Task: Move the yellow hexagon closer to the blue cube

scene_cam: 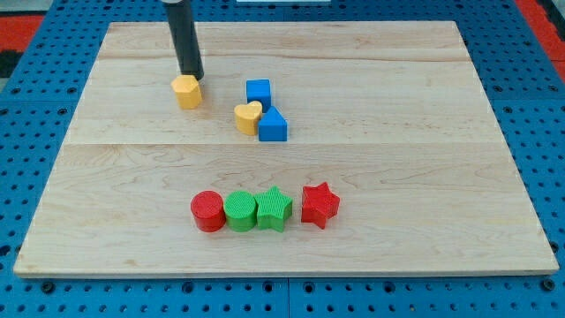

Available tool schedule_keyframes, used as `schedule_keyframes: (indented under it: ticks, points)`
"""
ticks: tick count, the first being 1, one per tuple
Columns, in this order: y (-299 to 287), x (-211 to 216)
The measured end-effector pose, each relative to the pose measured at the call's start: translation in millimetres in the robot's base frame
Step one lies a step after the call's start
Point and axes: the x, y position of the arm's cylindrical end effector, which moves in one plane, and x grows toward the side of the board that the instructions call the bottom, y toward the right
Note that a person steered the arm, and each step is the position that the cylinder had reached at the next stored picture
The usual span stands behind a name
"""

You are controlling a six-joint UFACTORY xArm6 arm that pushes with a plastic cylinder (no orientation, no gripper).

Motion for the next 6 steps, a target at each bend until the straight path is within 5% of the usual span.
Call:
schedule_keyframes:
  ticks: [3, 6]
  points:
    - [-51, 15]
    - [37, 42]
